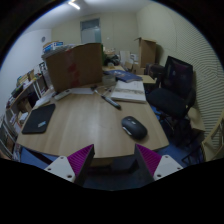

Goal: Arrange mouse

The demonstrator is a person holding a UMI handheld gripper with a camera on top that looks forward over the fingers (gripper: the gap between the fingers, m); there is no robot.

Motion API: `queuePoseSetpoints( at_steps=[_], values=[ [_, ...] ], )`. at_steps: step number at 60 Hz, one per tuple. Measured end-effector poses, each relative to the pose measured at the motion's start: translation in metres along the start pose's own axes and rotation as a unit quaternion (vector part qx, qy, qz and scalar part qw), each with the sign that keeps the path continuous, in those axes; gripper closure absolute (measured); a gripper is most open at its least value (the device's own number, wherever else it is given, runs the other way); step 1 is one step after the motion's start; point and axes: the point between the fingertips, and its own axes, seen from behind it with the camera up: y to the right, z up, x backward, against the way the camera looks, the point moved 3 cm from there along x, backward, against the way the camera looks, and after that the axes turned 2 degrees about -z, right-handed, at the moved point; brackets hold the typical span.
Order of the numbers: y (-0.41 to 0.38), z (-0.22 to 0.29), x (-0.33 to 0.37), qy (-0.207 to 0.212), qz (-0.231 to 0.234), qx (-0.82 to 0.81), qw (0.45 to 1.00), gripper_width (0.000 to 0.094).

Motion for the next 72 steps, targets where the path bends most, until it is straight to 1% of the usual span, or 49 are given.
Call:
queuePoseSetpoints(
  at_steps=[12, 13, 14, 15, 28, 34, 40, 44, 49, 54, 55, 56, 60, 62, 64, 66, 70, 72],
  values=[
    [0.077, -0.018, -0.052, -0.009, -0.035, 0.019, 0.999, 0.0103],
    [0.081, -0.019, -0.056, -0.008, -0.036, 0.02, 0.999, 0.0076],
    [0.08, -0.015, -0.06, 0.0, -0.029, 0.017, 0.999, 0.0042],
    [0.08, -0.011, -0.063, 0.008, -0.022, 0.012, 1.0, 0.0103],
    [0.086, 0.024, -0.102, 0.054, -0.013, 0.018, 0.998, 0.0101],
    [0.084, 0.035, -0.115, 0.072, -0.01, 0.022, 0.997, 0.0121],
    [0.082, 0.043, -0.125, 0.088, -0.013, 0.015, 0.996, 0.0235],
    [0.083, 0.045, -0.126, 0.089, -0.027, 0.005, 0.996, 0.0442],
    [0.082, 0.045, -0.129, 0.082, -0.056, -0.009, 0.995, 0.0469],
    [0.082, 0.043, -0.129, 0.048, -0.072, -0.011, 0.996, 0.0506],
    [0.082, 0.044, -0.128, 0.04, -0.073, -0.009, 0.996, 0.0473],
    [0.082, 0.044, -0.127, 0.034, -0.075, -0.006, 0.997, 0.053],
    [0.08, 0.047, -0.124, 0.013, -0.075, -0.008, 0.997, 0.0556],
    [0.076, 0.052, -0.119, 0.009, -0.07, -0.02, 0.997, 0.0563],
    [0.071, 0.062, -0.111, 0.017, -0.07, -0.028, 0.997, 0.0575],
    [0.065, 0.078, -0.1, 0.034, -0.077, -0.027, 0.996, 0.0582],
    [0.041, 0.126, -0.07, 0.083, -0.093, -0.019, 0.992, 0.0596],
    [0.02, 0.151, -0.056, 0.11, -0.091, -0.019, 0.99, 0.0595]
  ],
)
